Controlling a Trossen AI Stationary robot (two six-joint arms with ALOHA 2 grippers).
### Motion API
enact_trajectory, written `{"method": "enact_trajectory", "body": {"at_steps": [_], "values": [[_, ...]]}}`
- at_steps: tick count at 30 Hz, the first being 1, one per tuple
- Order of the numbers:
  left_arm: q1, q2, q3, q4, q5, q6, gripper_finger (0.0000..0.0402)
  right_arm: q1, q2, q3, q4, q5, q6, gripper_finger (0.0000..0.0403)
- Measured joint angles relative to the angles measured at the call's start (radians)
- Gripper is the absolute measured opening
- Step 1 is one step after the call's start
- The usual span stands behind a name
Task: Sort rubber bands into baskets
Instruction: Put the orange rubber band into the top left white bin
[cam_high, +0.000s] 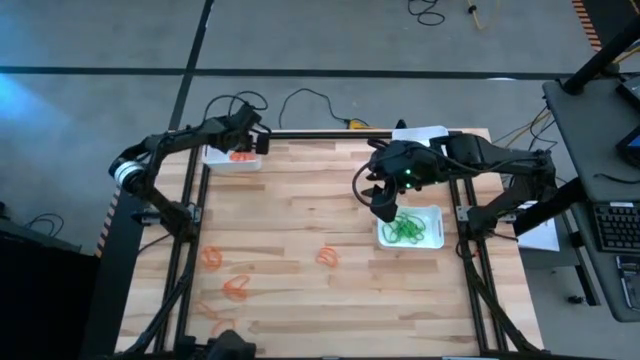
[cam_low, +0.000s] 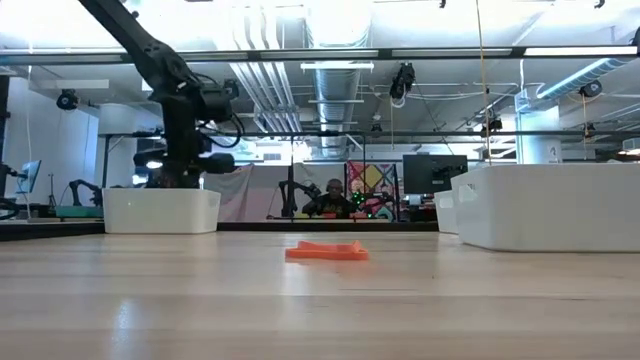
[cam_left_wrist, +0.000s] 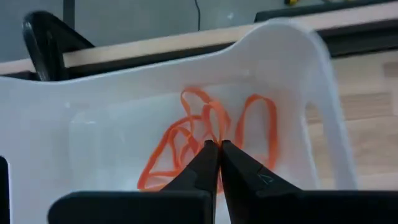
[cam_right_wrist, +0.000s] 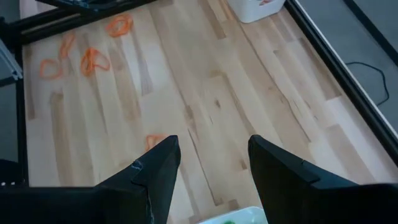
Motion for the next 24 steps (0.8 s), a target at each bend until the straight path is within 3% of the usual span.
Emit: {"method": "enact_trajectory", "body": {"at_steps": [9, 16, 20, 24], "values": [[0.018, 0.038, 0.0, -0.015, 0.068, 0.05, 0.0074, -0.016, 0.0, 0.0, 0.002, 0.001, -0.001, 0.0185], [0.008, -0.056, 0.068, -0.135, 0.125, 0.096, 0.0149, -0.019, 0.001, 0.0, 0.0, 0.0, -0.008, 0.0185], [-0.09, -0.176, 0.146, -0.178, 0.199, 0.115, 0.0174, -0.019, 0.0, 0.0, -0.001, -0.007, -0.038, 0.0185], [-0.289, -0.285, 0.181, -0.175, 0.216, 0.165, 0.0182, -0.019, 0.0, 0.0, -0.001, -0.008, -0.09, 0.0185]]}}
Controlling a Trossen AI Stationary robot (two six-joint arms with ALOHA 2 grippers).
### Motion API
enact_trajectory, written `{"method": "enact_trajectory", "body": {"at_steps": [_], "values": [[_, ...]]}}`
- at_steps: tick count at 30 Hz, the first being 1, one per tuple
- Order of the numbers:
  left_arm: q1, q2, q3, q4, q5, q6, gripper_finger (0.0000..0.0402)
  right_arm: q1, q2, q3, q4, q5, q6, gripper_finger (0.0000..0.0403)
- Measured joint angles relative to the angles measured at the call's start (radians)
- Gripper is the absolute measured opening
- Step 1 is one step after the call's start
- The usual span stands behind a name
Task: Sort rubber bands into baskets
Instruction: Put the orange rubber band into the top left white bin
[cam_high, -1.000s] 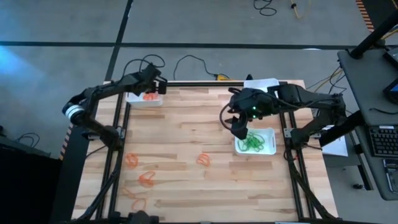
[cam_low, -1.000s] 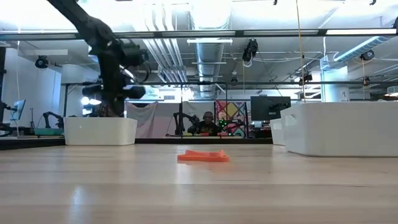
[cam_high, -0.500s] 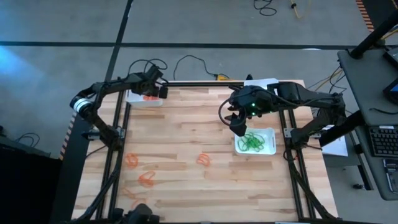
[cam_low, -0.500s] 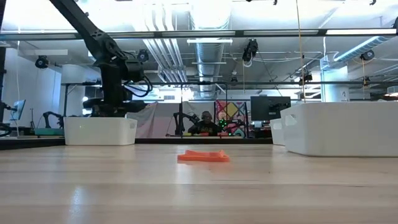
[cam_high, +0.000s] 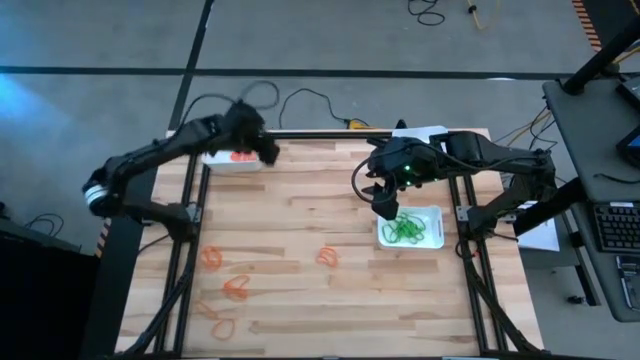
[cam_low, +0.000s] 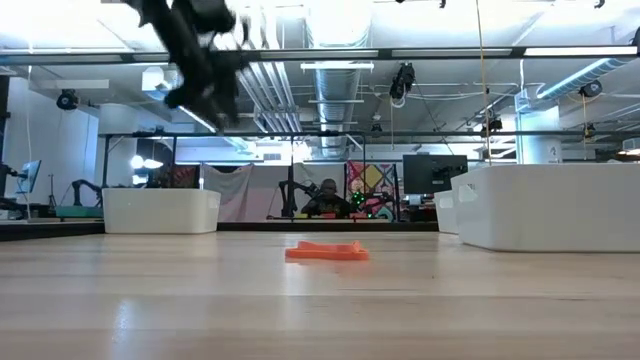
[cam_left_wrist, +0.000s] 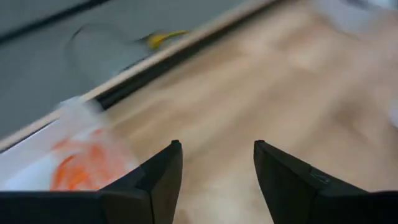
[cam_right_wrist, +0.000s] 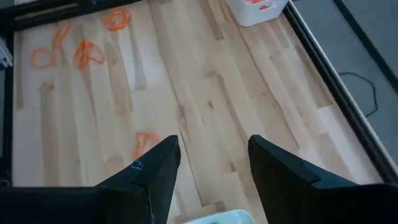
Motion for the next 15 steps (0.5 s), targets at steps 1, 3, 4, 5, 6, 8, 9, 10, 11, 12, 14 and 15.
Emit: {"method": "enact_trajectory", "body": {"at_steps": [1, 3, 4, 5, 6, 8, 9, 10, 11, 12, 14, 15], "values": [[-0.063, -0.02, 0.0, -0.003, 0.001, 0.023, 0.0182, 0.0, 0.0, 0.0, 0.0, 0.0, -0.011, 0.0185], [-0.191, -0.048, -0.009, -0.003, 0.016, 0.046, 0.0183, 0.001, 0.0, 0.0, 0.0, -0.02, -0.034, 0.0185], [-0.261, -0.054, -0.017, -0.005, 0.025, 0.034, 0.0184, 0.002, 0.0, 0.0, -0.001, -0.036, -0.04, 0.0185], [-0.325, -0.055, -0.026, -0.006, 0.024, 0.008, 0.0186, 0.002, 0.0, 0.0, -0.001, -0.049, -0.047, 0.0185], [-0.389, -0.052, -0.035, 0.0, 0.019, -0.024, 0.0188, 0.005, 0.0, 0.0, -0.001, -0.061, -0.057, 0.0185], [-0.511, -0.033, -0.06, 0.027, -0.031, -0.085, 0.0197, 0.017, 0.0, 0.0, -0.007, -0.079, -0.072, 0.0185], [-0.569, -0.02, -0.074, 0.052, -0.064, -0.109, 0.0203, 0.026, 0.0, 0.0, -0.008, -0.079, -0.083, 0.0185], [-0.622, -0.003, -0.087, 0.081, -0.101, -0.124, 0.0208, 0.037, 0.0, 0.0, -0.011, -0.081, -0.088, 0.0185], [-0.669, 0.017, -0.098, 0.115, -0.13, -0.138, 0.0214, 0.05, 0.0, 0.001, -0.019, -0.081, -0.091, 0.0185], [-0.713, 0.039, -0.108, 0.155, -0.143, -0.145, 0.0219, 0.063, 0.0, 0.001, -0.031, -0.082, -0.091, 0.0185], [-0.774, 0.087, -0.132, 0.254, -0.144, -0.157, 0.0226, 0.092, 0.0, 0.001, -0.062, -0.082, -0.079, 0.0185], [-0.793, 0.112, -0.147, 0.308, -0.143, -0.177, 0.0227, 0.11, 0.0, 0.001, -0.079, -0.082, -0.063, 0.0185]]}}
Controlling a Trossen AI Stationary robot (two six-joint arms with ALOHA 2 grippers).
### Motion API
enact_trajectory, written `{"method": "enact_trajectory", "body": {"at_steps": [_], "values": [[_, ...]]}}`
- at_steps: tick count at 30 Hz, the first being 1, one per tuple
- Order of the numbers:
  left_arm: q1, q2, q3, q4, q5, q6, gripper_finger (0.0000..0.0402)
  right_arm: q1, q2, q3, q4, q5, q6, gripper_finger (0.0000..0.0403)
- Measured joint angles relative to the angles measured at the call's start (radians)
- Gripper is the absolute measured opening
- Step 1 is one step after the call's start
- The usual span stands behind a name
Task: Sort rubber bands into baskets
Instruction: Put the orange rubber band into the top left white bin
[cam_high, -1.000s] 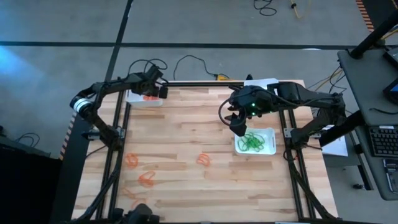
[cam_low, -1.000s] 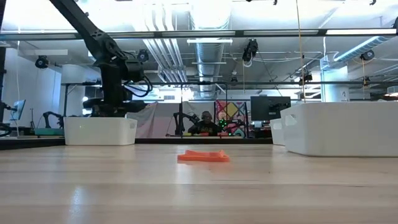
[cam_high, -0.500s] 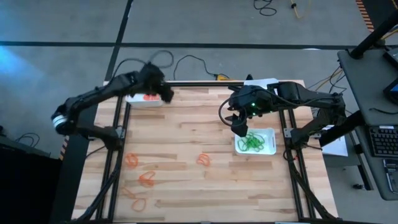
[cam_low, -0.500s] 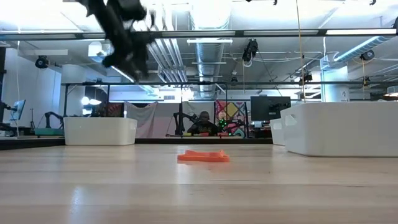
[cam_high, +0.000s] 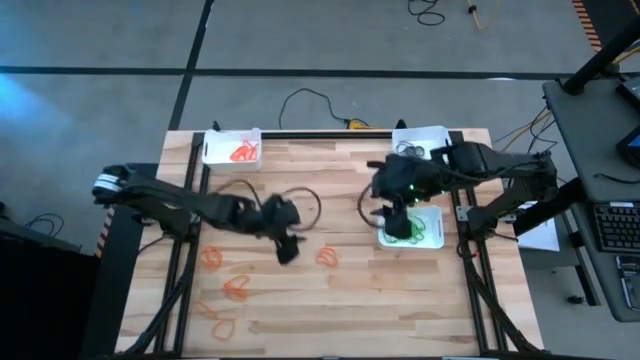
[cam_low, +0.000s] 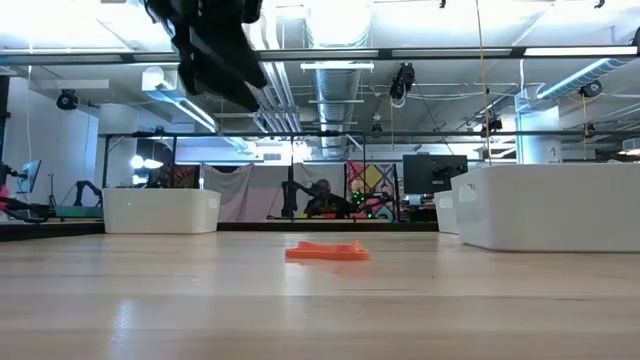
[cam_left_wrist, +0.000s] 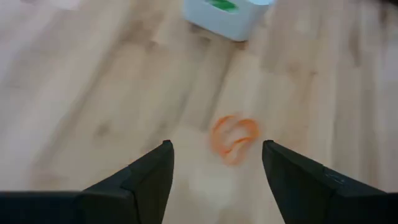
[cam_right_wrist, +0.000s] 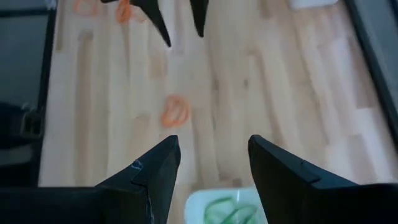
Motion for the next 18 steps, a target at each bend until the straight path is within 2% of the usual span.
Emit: {"method": "enact_trajectory", "body": {"at_steps": [4, 9, 18], "values": [[-0.021, 0.129, -0.041, 0.161, -0.013, -0.086, 0.0217, 0.083, 0.0, -0.019, -0.018, -0.014, 0.092, 0.0185], [-0.023, 0.292, -0.031, 0.297, -0.017, -0.124, 0.0191, 0.182, 0.0, -0.064, -0.016, -0.013, 0.242, 0.0185], [-0.023, 0.462, -0.012, 0.338, -0.012, -0.196, 0.0148, 0.325, 0.001, -0.074, 0.005, 0.076, 0.494, 0.0185]]}}
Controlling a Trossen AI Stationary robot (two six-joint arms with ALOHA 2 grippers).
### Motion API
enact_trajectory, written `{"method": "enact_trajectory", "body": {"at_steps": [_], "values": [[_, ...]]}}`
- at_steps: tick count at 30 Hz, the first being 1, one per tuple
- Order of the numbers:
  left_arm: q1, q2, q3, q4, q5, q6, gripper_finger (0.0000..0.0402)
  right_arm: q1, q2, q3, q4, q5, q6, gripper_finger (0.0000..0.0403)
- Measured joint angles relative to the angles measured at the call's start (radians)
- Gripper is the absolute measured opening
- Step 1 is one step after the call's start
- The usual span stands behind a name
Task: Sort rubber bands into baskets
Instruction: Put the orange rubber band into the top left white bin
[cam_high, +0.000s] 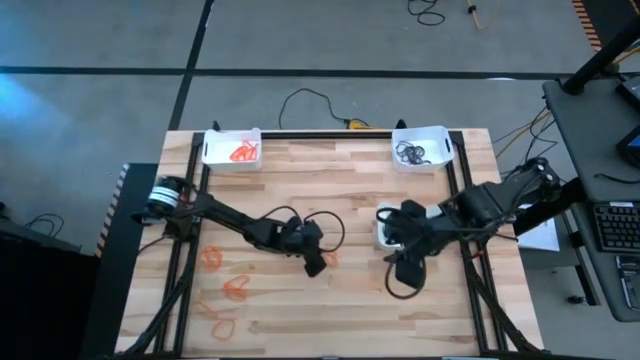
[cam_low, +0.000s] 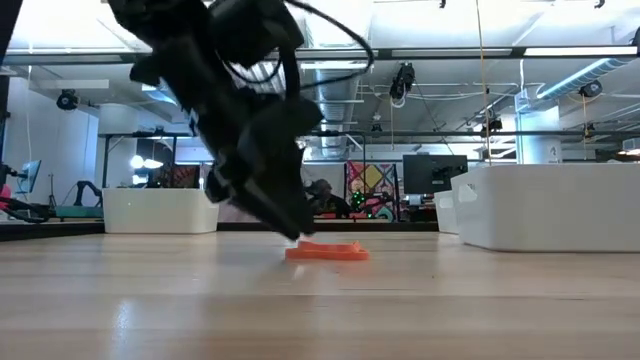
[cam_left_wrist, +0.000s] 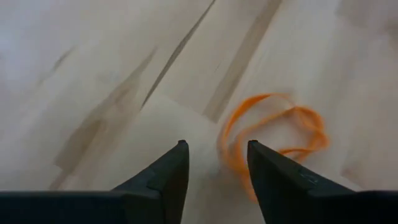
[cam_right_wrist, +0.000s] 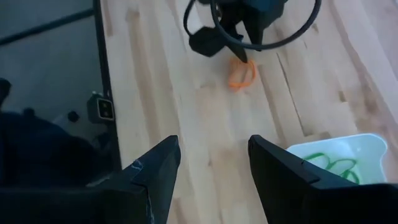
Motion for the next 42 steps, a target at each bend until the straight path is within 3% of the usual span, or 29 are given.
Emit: {"method": "enact_trajectory", "body": {"at_steps": [6, 13, 17, 25, 28, 33, 37, 42], "values": [[0.0, 0.048, 0.003, 0.024, -0.022, -0.017, 0.0095, 0.06, 0.0, 0.0, 0.008, 0.037, 0.139, 0.0185], [-0.003, 0.036, 0.002, 0.018, -0.012, -0.015, 0.0007, 0.101, 0.0, 0.0, 0.02, 0.076, 0.227, 0.0185], [-0.016, -0.015, 0.0, -0.026, -0.02, -0.014, 0.0003, 0.101, 0.0, 0.0, 0.024, 0.091, 0.261, 0.0185], [-0.09, -0.196, 0.0, -0.202, -0.159, -0.028, 0.0, 0.101, 0.009, 0.0, 0.075, 0.169, 0.249, 0.0185], [-0.098, -0.236, 0.0, -0.233, -0.167, -0.054, 0.0, 0.101, 0.026, 0.0, 0.104, 0.196, 0.216, 0.0185], [-0.102, -0.245, -0.001, -0.2, -0.167, -0.144, 0.0002, 0.092, 0.078, 0.0, 0.131, 0.202, 0.174, 0.0185], [-0.108, -0.218, -0.002, -0.158, -0.166, -0.153, 0.0031, 0.089, 0.126, -0.001, 0.127, 0.199, 0.174, 0.0185], [-0.061, -0.139, -0.002, -0.101, -0.032, -0.239, 0.0081, 0.089, 0.176, -0.001, 0.127, 0.188, 0.202, 0.0185]]}}
